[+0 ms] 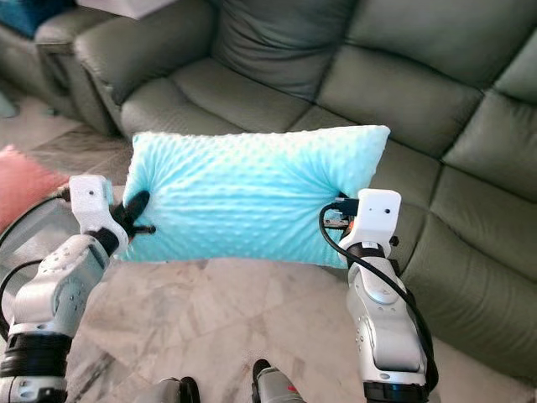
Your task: Move the pillow to the sofa
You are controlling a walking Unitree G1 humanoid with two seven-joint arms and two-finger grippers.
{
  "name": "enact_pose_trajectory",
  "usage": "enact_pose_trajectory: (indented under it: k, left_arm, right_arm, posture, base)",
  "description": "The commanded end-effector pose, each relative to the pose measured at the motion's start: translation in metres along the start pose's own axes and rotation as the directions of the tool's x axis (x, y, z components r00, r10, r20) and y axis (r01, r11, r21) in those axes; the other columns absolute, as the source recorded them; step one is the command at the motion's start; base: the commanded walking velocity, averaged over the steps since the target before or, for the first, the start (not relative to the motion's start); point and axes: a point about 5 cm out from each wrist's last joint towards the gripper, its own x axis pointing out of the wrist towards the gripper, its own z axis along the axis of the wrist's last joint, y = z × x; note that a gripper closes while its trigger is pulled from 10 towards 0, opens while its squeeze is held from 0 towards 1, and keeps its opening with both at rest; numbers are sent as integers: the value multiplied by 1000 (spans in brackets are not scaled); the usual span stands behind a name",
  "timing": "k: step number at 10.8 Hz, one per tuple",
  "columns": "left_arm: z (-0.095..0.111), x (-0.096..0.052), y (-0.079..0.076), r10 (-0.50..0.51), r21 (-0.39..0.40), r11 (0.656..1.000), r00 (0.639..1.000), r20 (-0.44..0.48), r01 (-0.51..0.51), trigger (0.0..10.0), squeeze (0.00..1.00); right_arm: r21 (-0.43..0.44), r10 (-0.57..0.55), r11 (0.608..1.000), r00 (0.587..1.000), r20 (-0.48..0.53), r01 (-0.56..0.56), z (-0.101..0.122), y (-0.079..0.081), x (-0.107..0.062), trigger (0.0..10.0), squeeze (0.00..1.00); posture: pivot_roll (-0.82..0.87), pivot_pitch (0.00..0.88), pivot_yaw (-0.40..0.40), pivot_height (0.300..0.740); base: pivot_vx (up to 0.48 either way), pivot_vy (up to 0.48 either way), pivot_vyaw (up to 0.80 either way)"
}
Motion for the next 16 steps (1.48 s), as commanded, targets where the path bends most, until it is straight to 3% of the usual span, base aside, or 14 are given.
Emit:
enact_pose_trajectory:
  k: [1, 4, 7, 8, 10, 16]
  left_arm:
    - [-4, -4, 6, 10, 15, 1000, 1000, -8, -10, 10000, 0]
    - [-5, -6, 4, -16, -35, 999, 1000, 16, 17, 10000, 0]
    - [-3, -5, -1, -54, 56, 997, 998, 11, 54, 10000, 0]
    - [-5, -5, -4, -68, 51, 996, 998, 1, 68, 10000, 0]
    - [-7, -4, -8, -74, 133, 988, 997, 6, 72, 10000, 0]
    - [-15, -10, -19, -185, 49, 981, 983, -20, 186, 10000, 0]
  right_arm:
    - [-6, -37, 999, 999, 26, 37, 7, -7, -2, 10000, 0]
    - [-11, -30, 999, 999, 24, 31, 6, -5, -2, 10000, 0]
    - [-15, -30, 999, 999, 25, 31, 7, -6, -1, 10000, 0]
    - [-16, -32, 999, 999, 25, 32, 7, -6, -2, 10000, 0]
    - [-17, -36, 999, 999, 23, 36, 6, -6, -3, 10000, 0]
    - [-18, -31, 999, 999, 26, 32, 6, -5, -4, 10000, 0]
  posture:
    - [-91, 216, -57, 740]
    - [-92, 215, -62, 740]
    - [-92, 211, -61, 740]
    - [-93, 210, -59, 740]
    - [-94, 211, -60, 740]
    - [-97, 216, -57, 740]
  base:
    - [0, 0, -800]
    - [0, 0, -800]
    - [0, 0, -800]
    - [0, 0, -800]
    - [0, 0, -800]
    - [0, 0, -732]
